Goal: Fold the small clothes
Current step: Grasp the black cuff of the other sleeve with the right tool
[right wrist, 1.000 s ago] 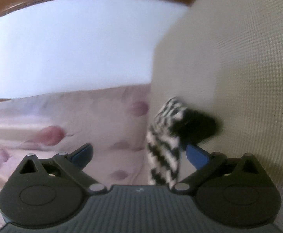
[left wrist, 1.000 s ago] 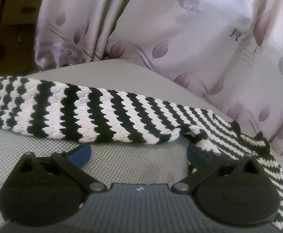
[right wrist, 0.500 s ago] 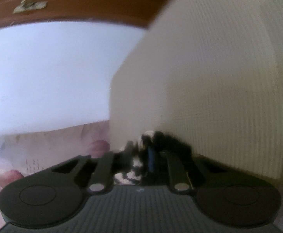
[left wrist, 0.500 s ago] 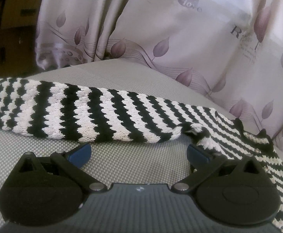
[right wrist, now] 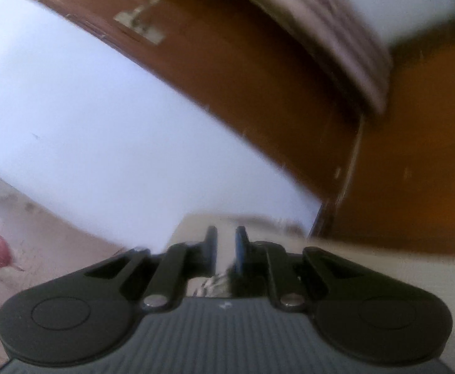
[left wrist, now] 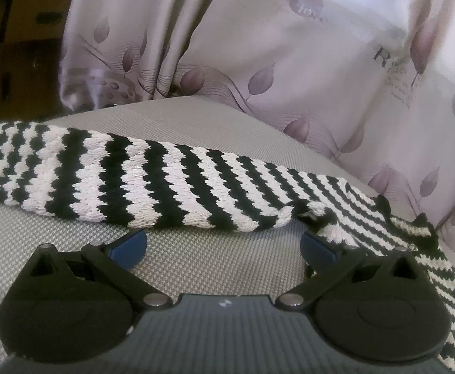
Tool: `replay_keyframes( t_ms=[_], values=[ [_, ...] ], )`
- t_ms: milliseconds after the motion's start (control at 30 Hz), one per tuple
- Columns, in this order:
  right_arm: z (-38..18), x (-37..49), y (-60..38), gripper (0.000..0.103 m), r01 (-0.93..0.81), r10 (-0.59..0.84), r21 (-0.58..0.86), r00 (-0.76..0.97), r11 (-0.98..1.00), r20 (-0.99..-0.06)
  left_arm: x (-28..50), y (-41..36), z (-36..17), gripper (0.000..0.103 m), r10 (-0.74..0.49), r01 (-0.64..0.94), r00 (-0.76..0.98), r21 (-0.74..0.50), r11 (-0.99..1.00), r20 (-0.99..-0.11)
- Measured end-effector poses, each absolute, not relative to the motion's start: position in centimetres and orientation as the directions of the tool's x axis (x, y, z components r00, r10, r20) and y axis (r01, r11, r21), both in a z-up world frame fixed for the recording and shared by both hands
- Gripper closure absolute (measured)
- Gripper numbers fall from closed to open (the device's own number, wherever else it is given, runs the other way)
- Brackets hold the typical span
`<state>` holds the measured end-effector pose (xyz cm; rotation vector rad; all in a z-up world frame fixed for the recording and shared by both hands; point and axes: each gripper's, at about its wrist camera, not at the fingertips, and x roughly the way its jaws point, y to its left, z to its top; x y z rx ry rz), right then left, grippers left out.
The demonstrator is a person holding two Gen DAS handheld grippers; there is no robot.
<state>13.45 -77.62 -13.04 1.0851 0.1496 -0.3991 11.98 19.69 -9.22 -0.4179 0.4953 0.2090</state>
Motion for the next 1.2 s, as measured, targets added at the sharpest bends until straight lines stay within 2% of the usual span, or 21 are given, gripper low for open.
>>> replay_keyframes(
  t_ms=[67,133,167,200,233,333,500,633,700,767,833,900,1033,1100,1200],
  values=[
    [-13.9,12.1,-77.3,0.083,0.352,-0.195,0.868,0.934,0.349,-0.3,12.0,19.6,-9.2,0.0,0.101,-0.296,0.856,-0.32,0.9,-0.507],
    [-13.8,12.8,-76.4,0.06,0.358,-0.16,0.855,0.934,0.376,-0.32,12.0,19.6,-9.2,0.0,0.107,-0.298,0.852,-0.306,0.904,-0.513],
    [-13.6,13.3,-76.0,0.052,0.381,-0.158,0.836,0.925,0.395,-0.347,12.0,19.6,-9.2,0.0,0.108,-0.298,0.852,-0.306,0.904,-0.513],
    [-13.3,13.6,-75.4,0.035,0.421,-0.174,0.811,0.907,0.406,-0.384,12.0,19.6,-9.2,0.0,0.106,-0.298,0.853,-0.31,0.903,-0.511],
    [-13.2,13.9,-74.8,0.028,0.461,-0.214,0.782,0.887,0.42,-0.408,11.9,19.7,-9.1,0.0,0.103,-0.297,0.855,-0.317,0.901,-0.508],
    [-14.1,14.5,-75.1,0.028,0.455,-0.168,0.821,0.89,0.344,-0.423,11.8,19.9,-9.2,0.0,0.095,-0.294,0.862,-0.337,0.894,-0.498],
    [-14.9,14.0,-74.0,0.03,0.34,-0.098,0.918,0.94,0.205,-0.326,11.6,20.1,-9.2,0.0,0.094,-0.294,0.863,-0.34,0.893,-0.497],
    [-14.7,14.2,-73.5,0.03,0.343,-0.136,0.924,0.937,0.169,-0.323,11.6,20.1,-9.2,0.0,0.093,-0.293,0.864,-0.345,0.892,-0.495],
    [-14.6,11.5,-72.6,0.028,0.316,-0.237,0.947,0.926,0.06,-0.294,11.5,20.0,-9.1,0.0,0.093,-0.294,0.865,-0.346,0.891,-0.494],
    [-13.8,9.6,-71.8,0.028,0.316,-0.266,0.945,0.921,0.08,-0.285,11.4,20.1,-9.1,0.0,0.093,-0.294,0.866,-0.35,0.89,-0.492],
    [-13.9,9.8,-71.1,0.028,0.295,-0.149,0.949,0.949,0.115,-0.277,11.3,20.1,-9.1,0.0,0.095,-0.296,0.866,-0.351,0.888,-0.491],
    [-14.2,10.4,-70.8,0.028,0.334,-0.084,0.934,0.942,0.129,-0.326,11.3,20.0,-9.1,0.0,0.096,-0.297,0.865,-0.349,0.889,-0.492],
    [-14.0,11.7,-71.7,0.03,0.349,-0.146,0.916,0.935,0.199,-0.324,11.4,19.9,-9.0,0.0,0.099,-0.3,0.864,-0.345,0.889,-0.494],
    [-14.2,13.3,-72.8,0.032,0.327,-0.107,0.919,0.945,0.221,-0.31,11.4,19.9,-9.0,0.0,0.101,-0.301,0.864,-0.347,0.888,-0.493],
    [-14.4,14.8,-73.1,0.036,0.345,-0.13,0.908,0.938,0.236,-0.322,11.4,19.9,-9.0,0.0,0.103,-0.304,0.864,-0.347,0.887,-0.493]
  ],
)
